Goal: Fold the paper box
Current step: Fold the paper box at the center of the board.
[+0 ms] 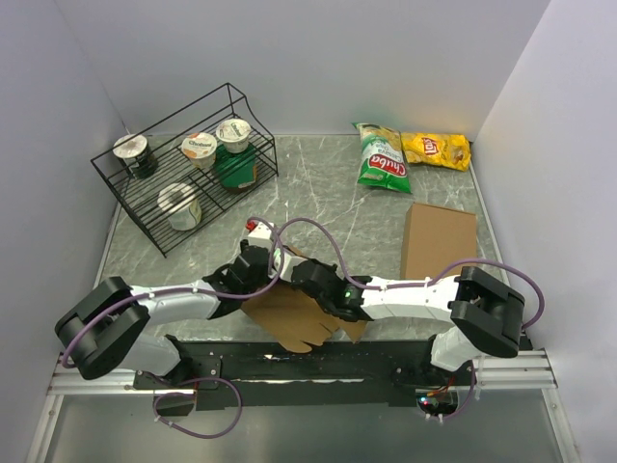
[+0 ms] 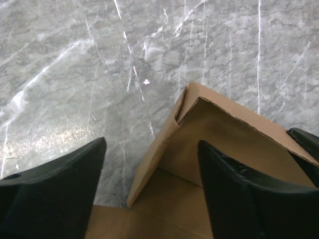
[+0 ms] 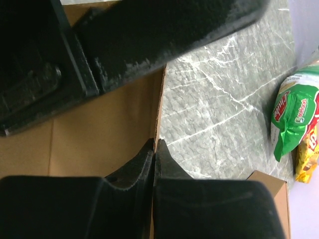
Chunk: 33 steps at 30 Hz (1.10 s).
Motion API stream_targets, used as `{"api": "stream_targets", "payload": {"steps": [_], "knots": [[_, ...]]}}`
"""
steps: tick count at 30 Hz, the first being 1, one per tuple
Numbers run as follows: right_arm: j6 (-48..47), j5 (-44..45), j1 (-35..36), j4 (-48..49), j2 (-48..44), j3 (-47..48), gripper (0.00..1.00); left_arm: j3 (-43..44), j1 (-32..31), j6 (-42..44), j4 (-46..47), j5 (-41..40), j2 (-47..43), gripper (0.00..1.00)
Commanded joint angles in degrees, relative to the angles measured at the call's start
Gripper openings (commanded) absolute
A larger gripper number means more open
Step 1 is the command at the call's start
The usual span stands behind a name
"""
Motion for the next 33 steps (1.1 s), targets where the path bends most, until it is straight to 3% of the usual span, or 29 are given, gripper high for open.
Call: {"api": "stream_targets", "payload": {"steps": [1,8,20,28,33], "knots": [[0.8,1.1,0.1,-1.3,-1.4,-0.1,0.0,-2.1,-0.4,-1.5,4.1,0.4,-2.8,0.86],[1.5,0.0,-0.3,-0.8,-2.7,-0.4,0.0,-3.7,0.7,-0.5,5.4,3.6,-5.3,0.99],[1.4,-0.3,-1.9,-3.0,-3.2,0.1,0.0,-8.7,9.9,-0.4,8.6,18.7,-11.8,0.96],[2.5,-0.7,-1.9,-2.1,-3.7,0.2,0.0,-6.5,10.9,2.5,7.6,22.0,-8.6,0.99],[2.2,-0.7,-1.9,-1.8,-3.9,-0.3,0.0,-5.0,10.6,2.5,9.7,23.8,-3.3,0.85]]}}
